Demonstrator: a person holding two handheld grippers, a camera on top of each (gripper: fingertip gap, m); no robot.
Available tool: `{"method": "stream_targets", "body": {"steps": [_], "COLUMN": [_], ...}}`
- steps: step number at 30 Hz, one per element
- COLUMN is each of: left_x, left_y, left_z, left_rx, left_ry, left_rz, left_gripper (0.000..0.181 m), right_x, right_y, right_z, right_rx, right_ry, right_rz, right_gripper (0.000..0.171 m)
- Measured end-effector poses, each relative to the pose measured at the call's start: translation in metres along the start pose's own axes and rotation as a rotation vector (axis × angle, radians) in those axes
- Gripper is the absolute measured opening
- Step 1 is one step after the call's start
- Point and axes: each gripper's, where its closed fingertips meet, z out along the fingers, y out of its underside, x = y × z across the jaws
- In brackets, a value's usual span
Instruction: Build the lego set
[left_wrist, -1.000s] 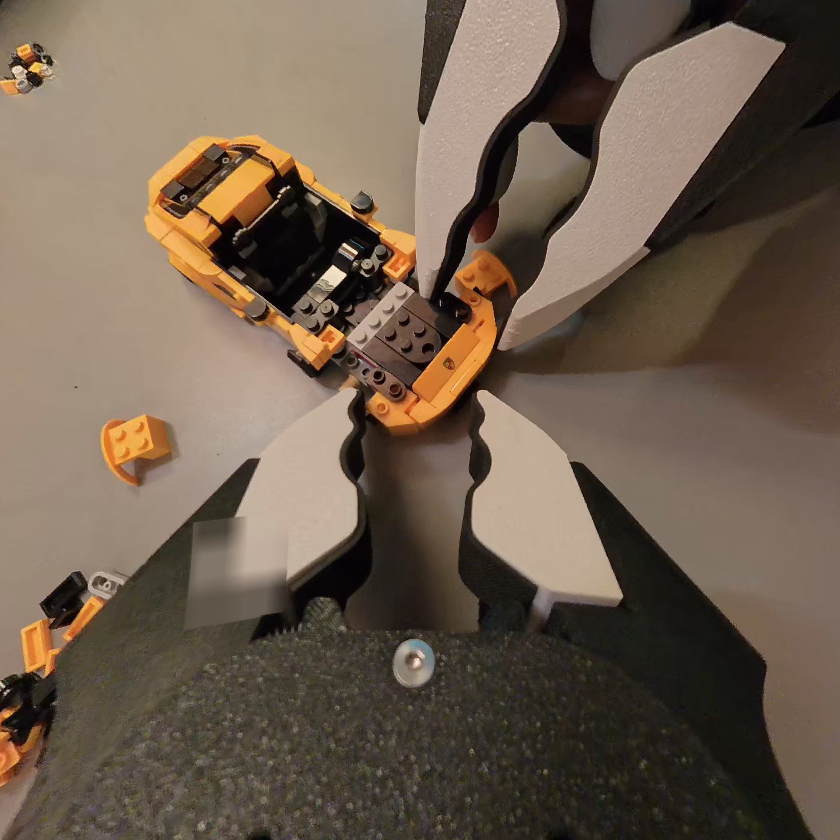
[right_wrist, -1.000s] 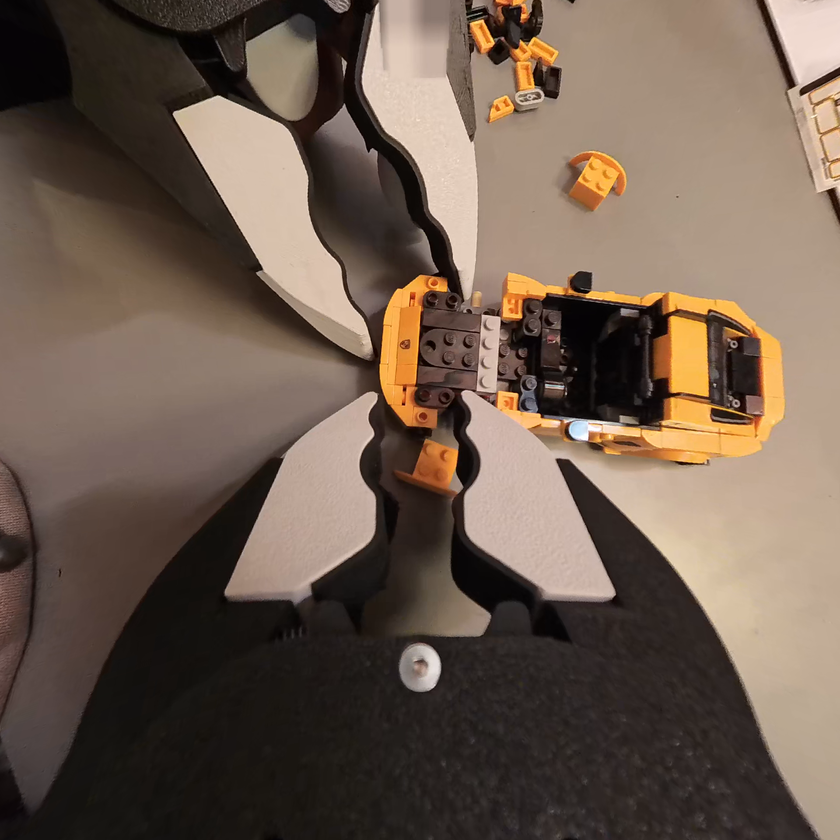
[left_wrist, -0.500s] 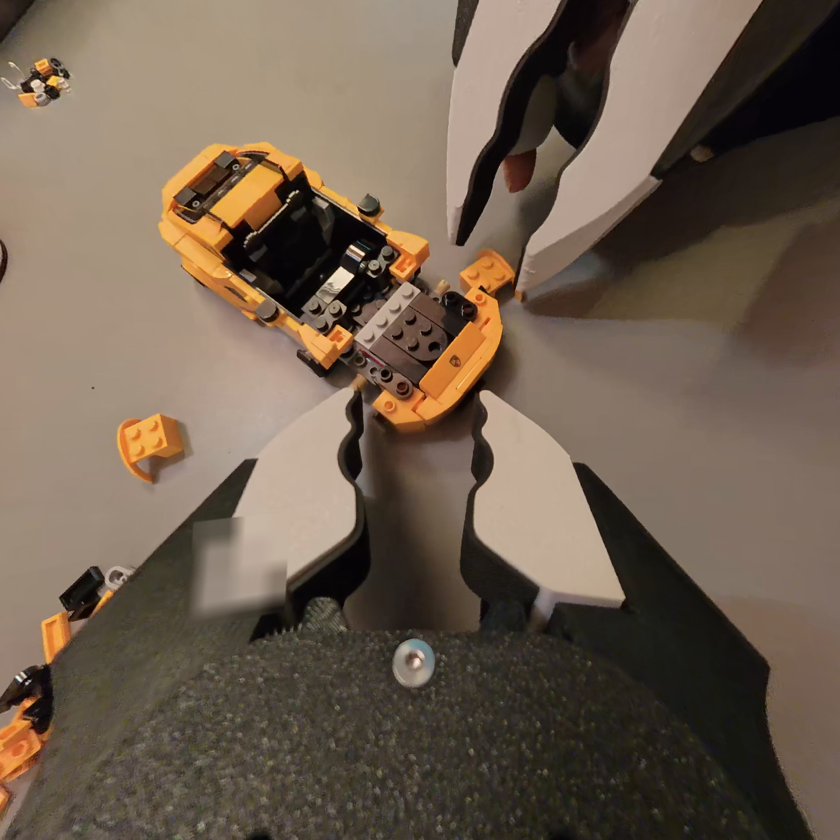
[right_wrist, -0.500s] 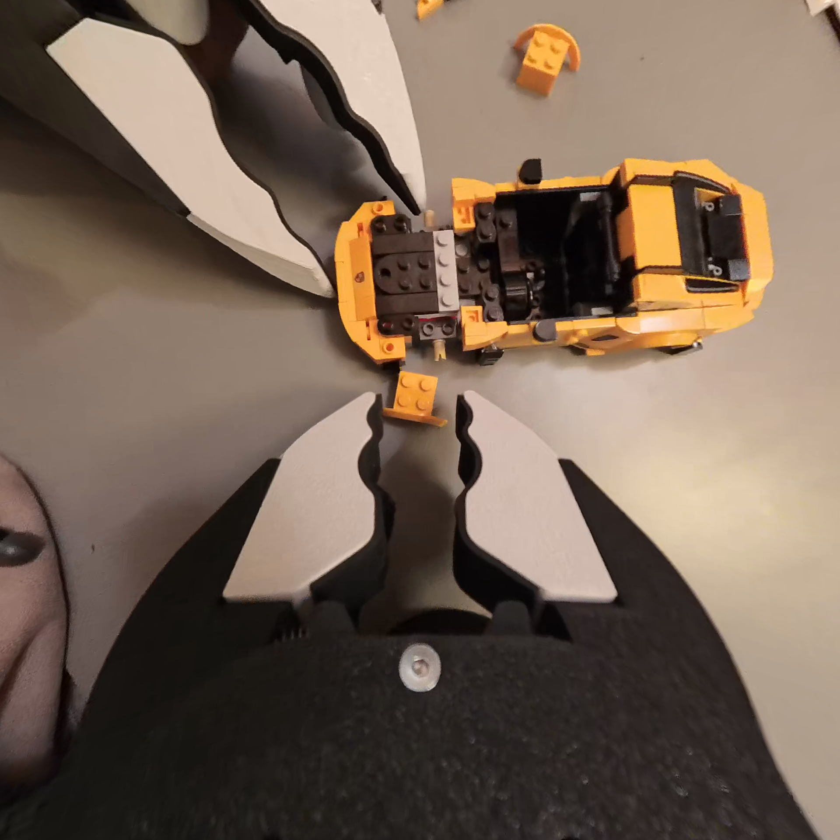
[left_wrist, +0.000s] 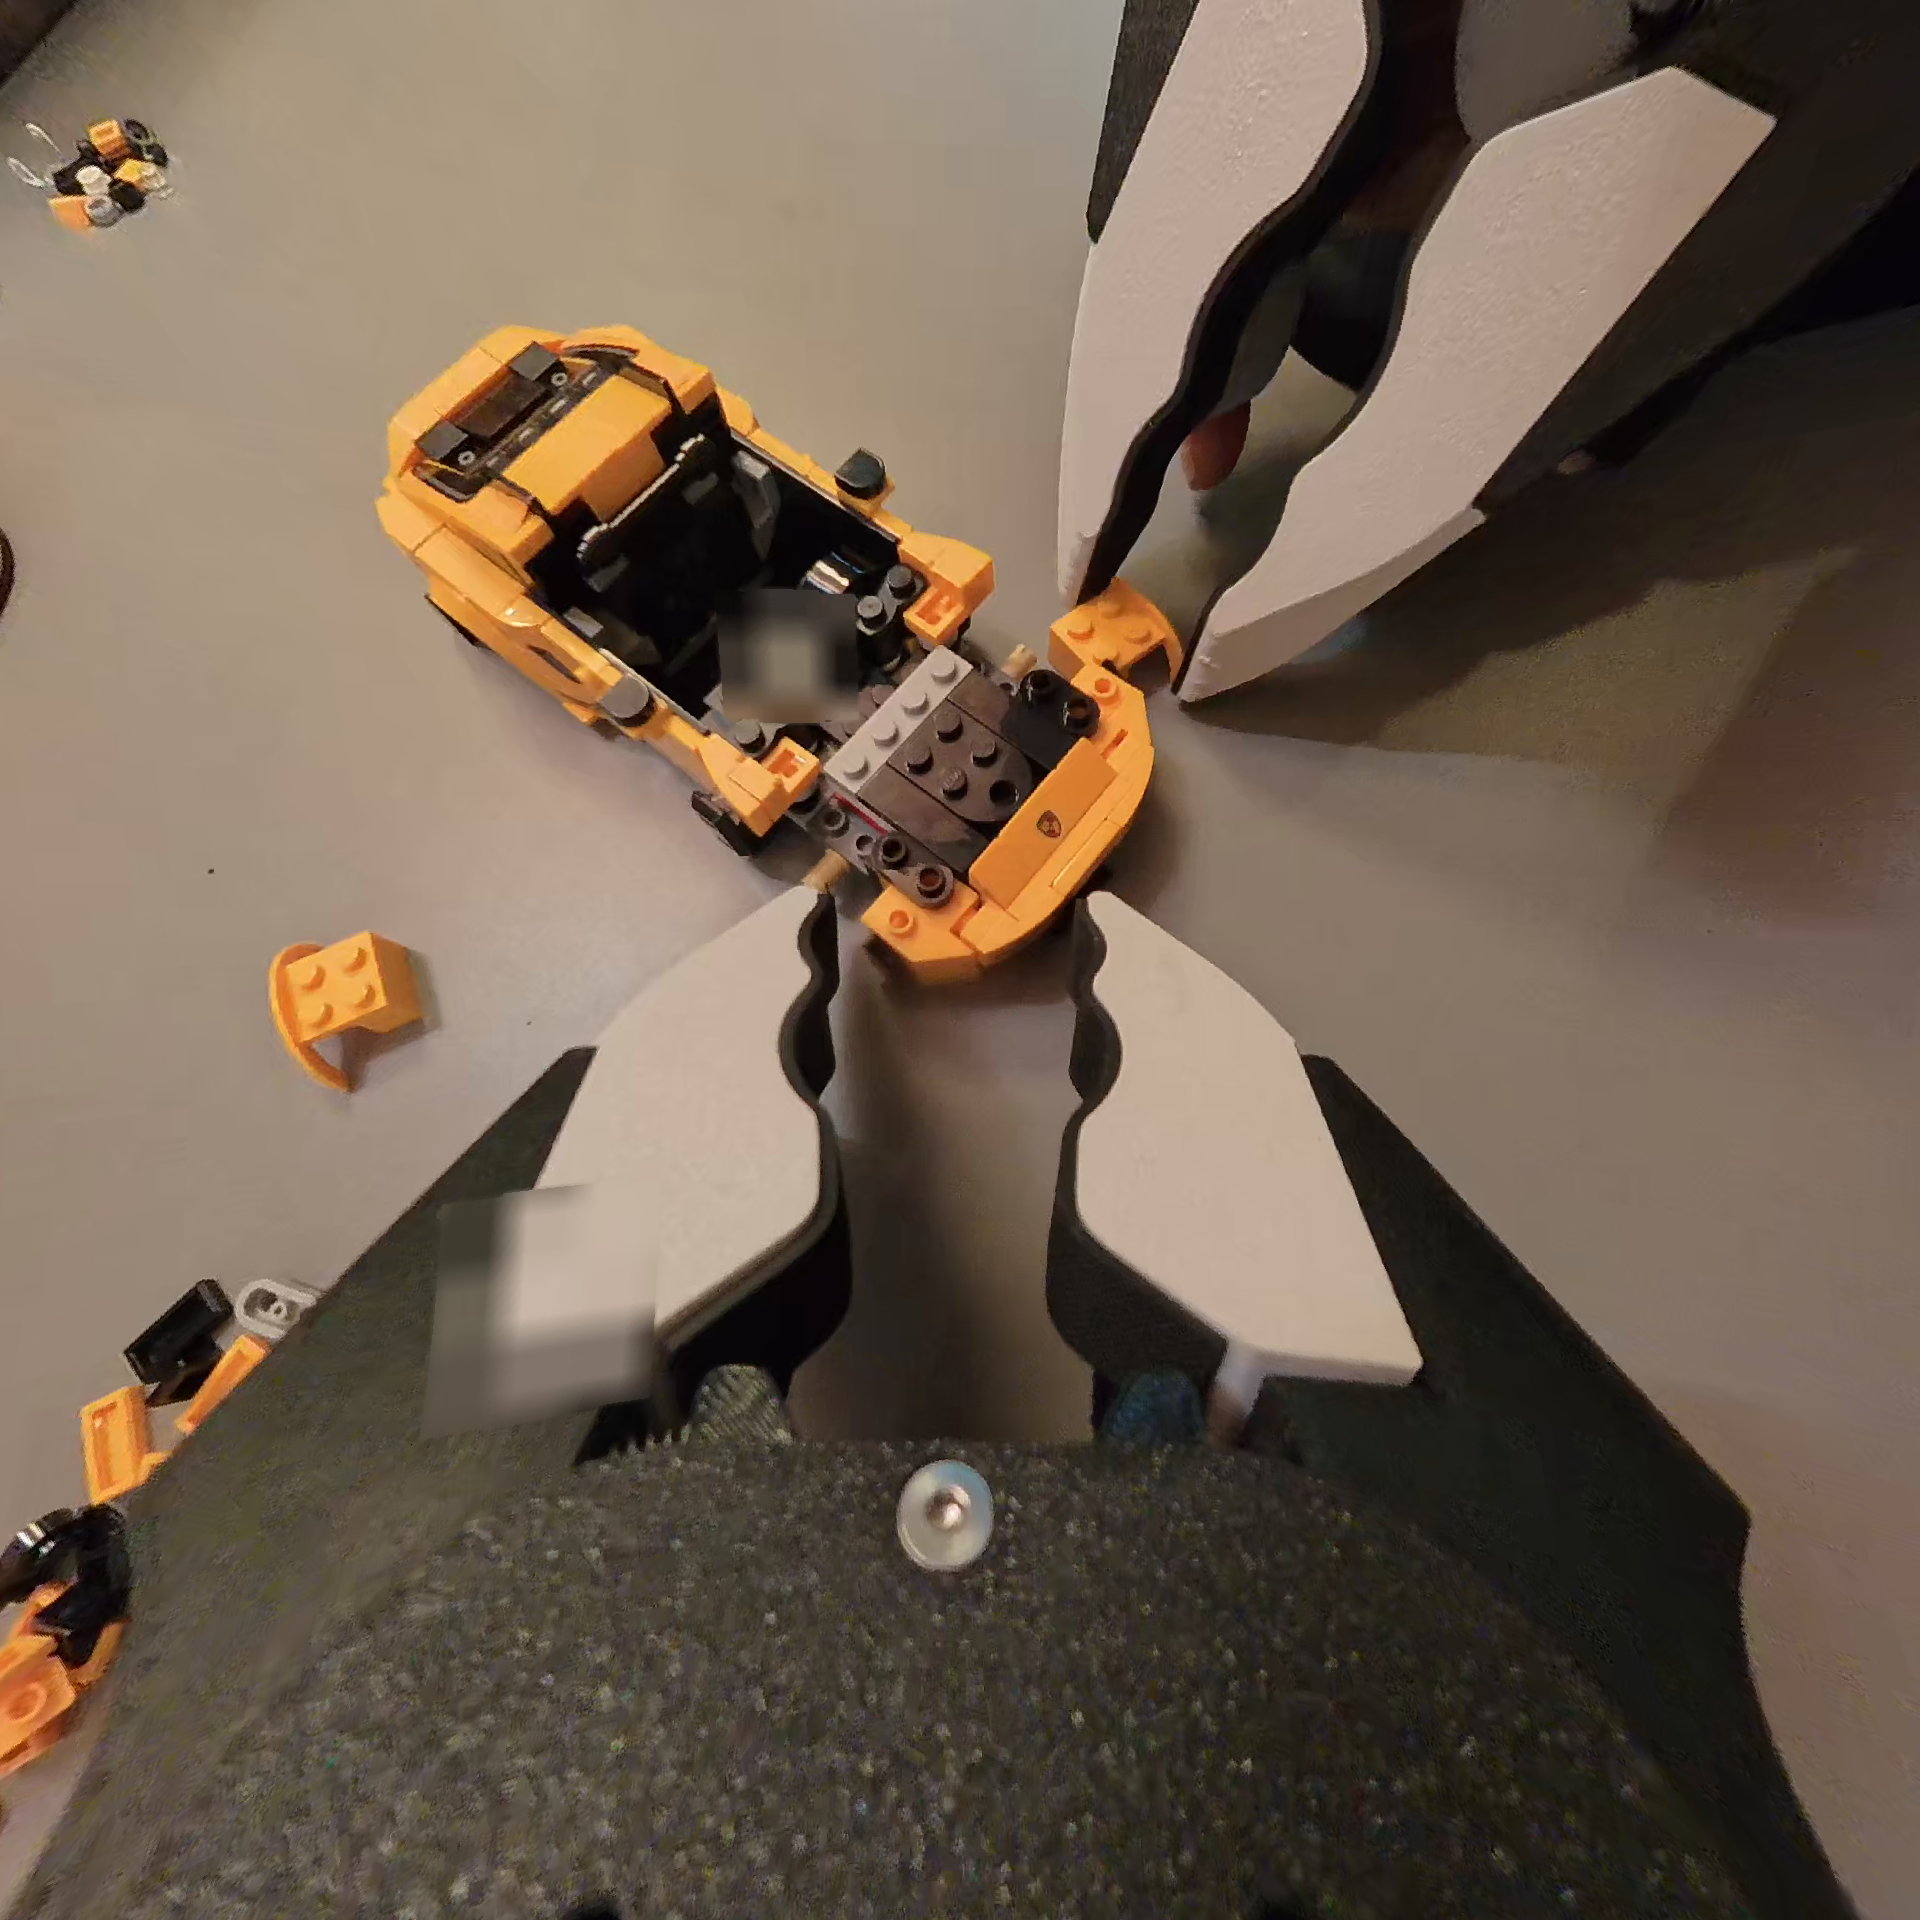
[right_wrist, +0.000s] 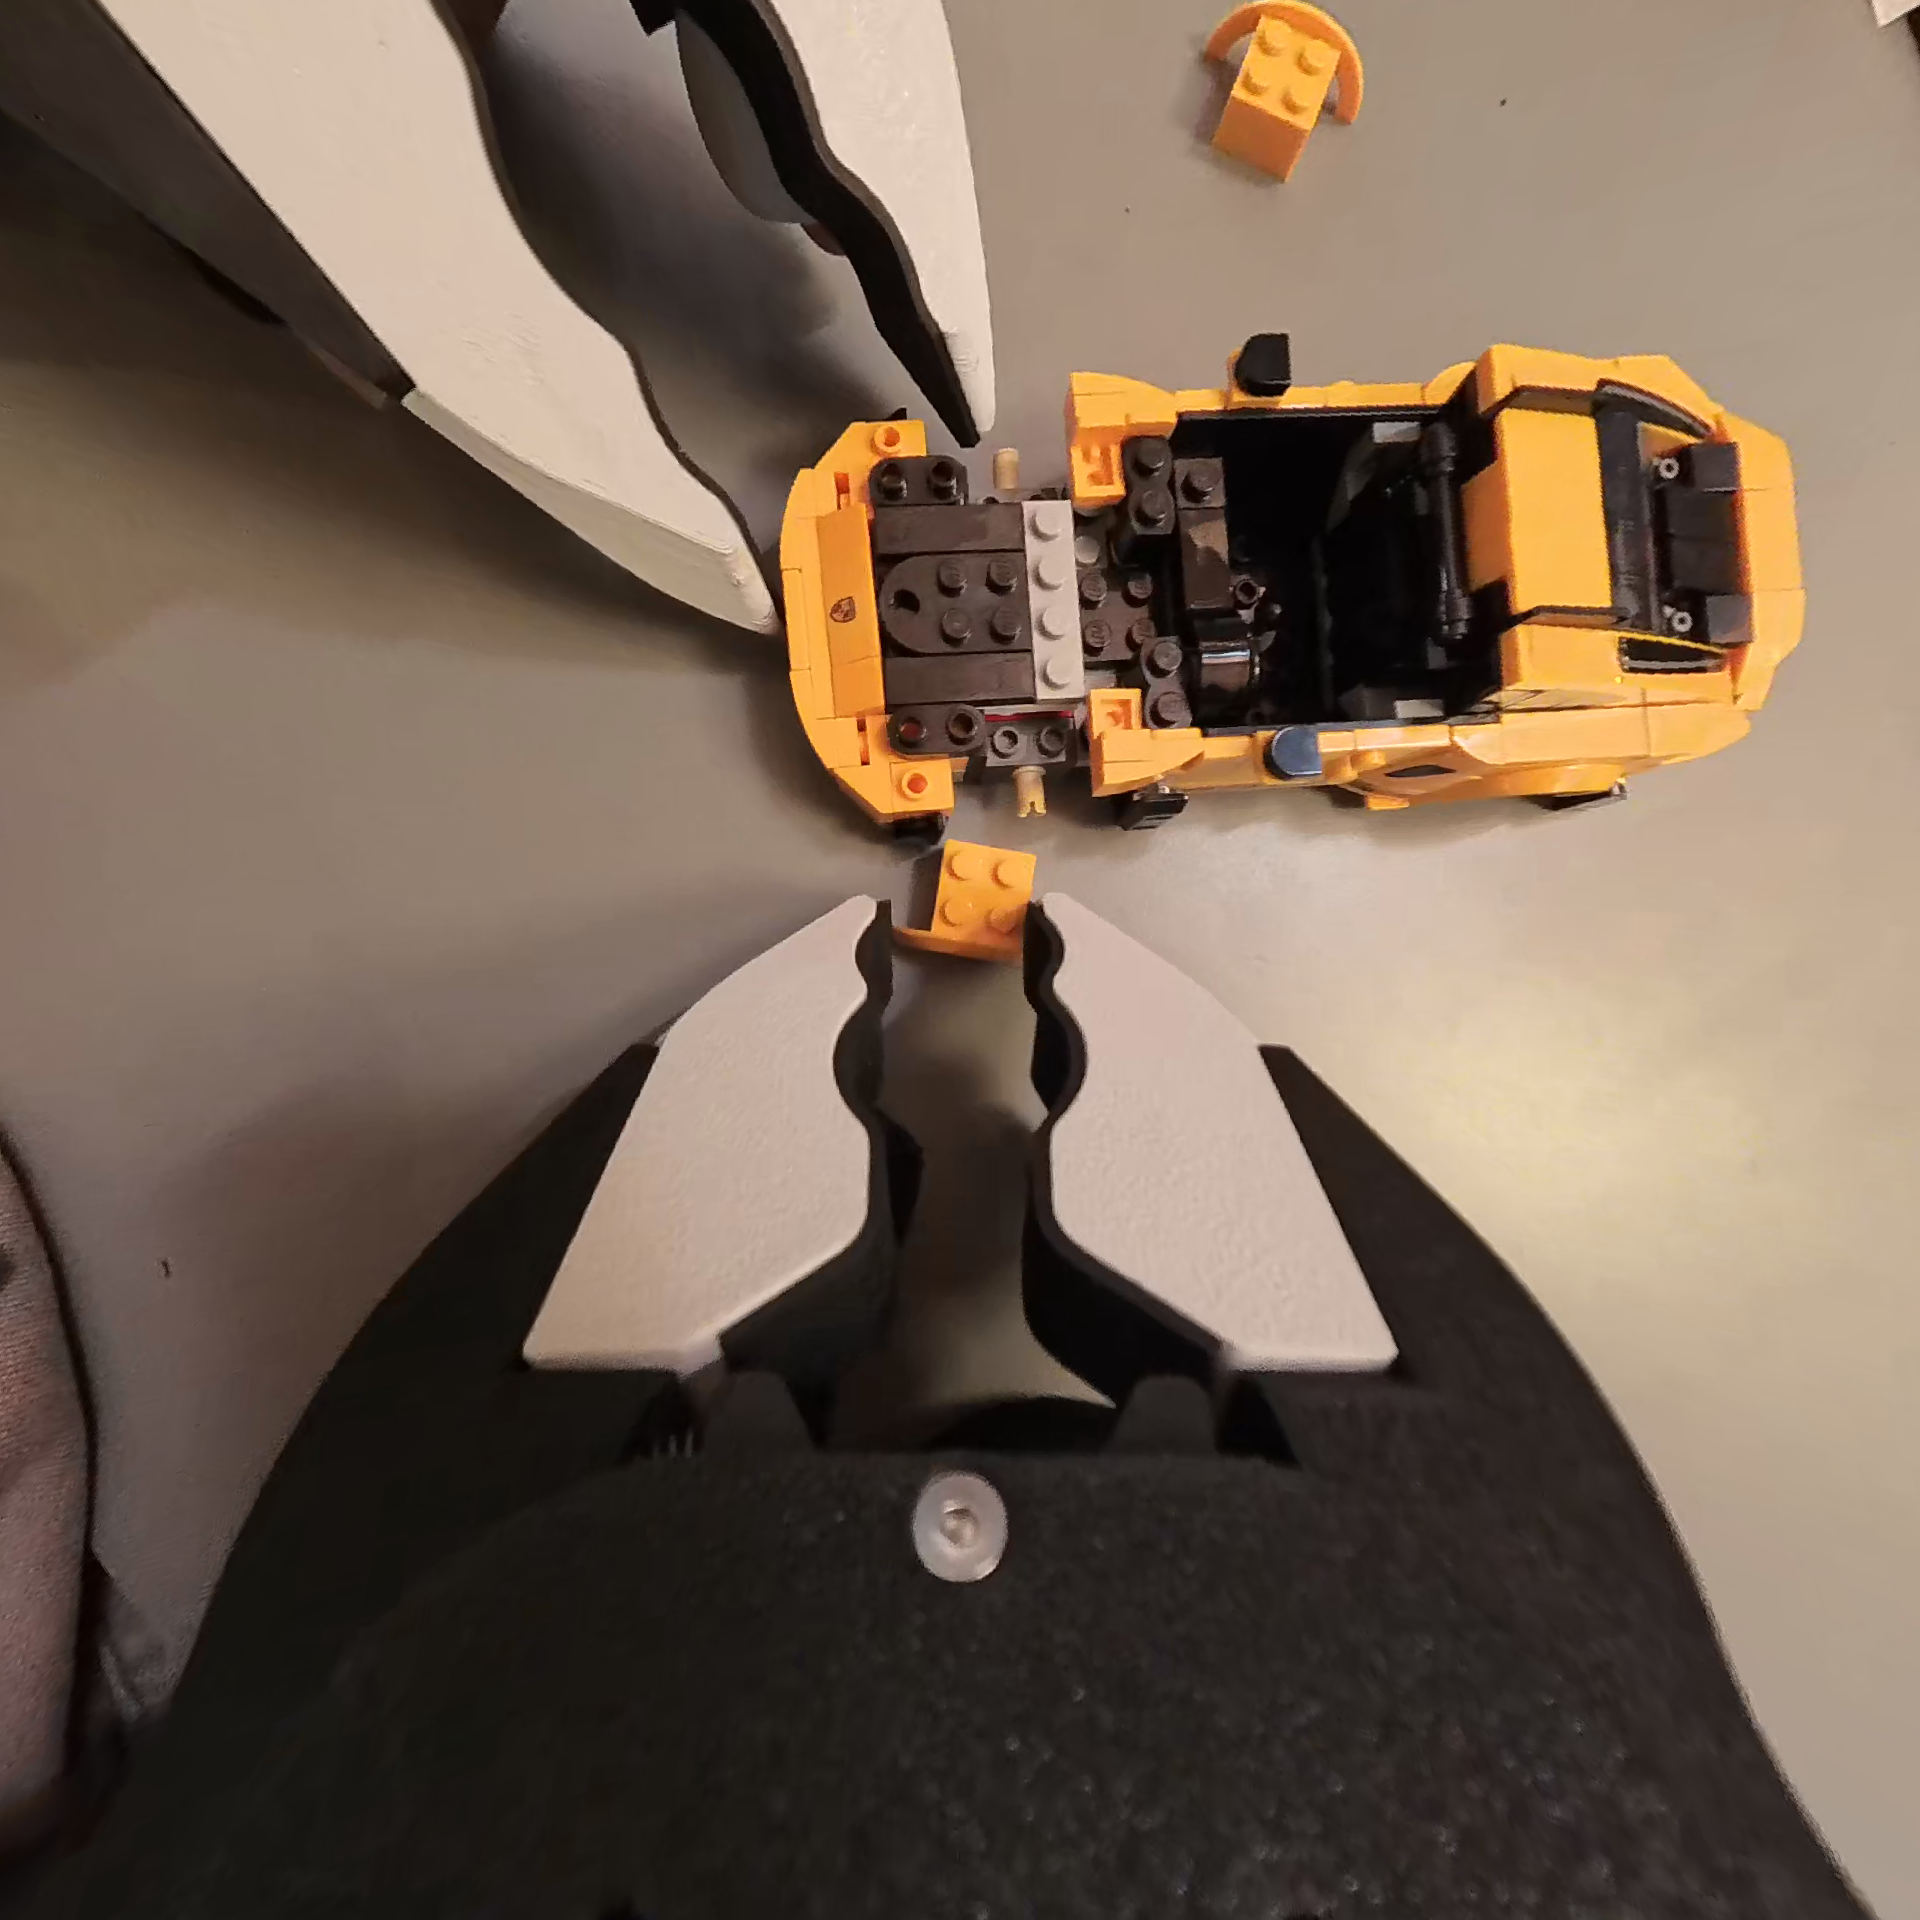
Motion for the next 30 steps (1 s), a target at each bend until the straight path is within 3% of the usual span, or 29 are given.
{"method": "stream_targets", "body": {"steps": [11, 30], "left_x": [0.001, 0.005], "left_y": [0.000, 0.000], "left_z": [0.000, 0.000], "left_rx": [0.000, 0.007], "left_ry": [0.010, 0.031], "left_rz": [0.000, -0.004], "left_gripper": [0.041, 0.042], "right_x": [0.007, 0.012], "right_y": [-0.008, -0.022], "right_z": [-0.009, -0.004], "right_rx": [0.063, 0.143], "right_ry": [-0.067, -0.108], "right_rz": [-0.101, 0.110], "right_gripper": [0.016, 0.016]}}
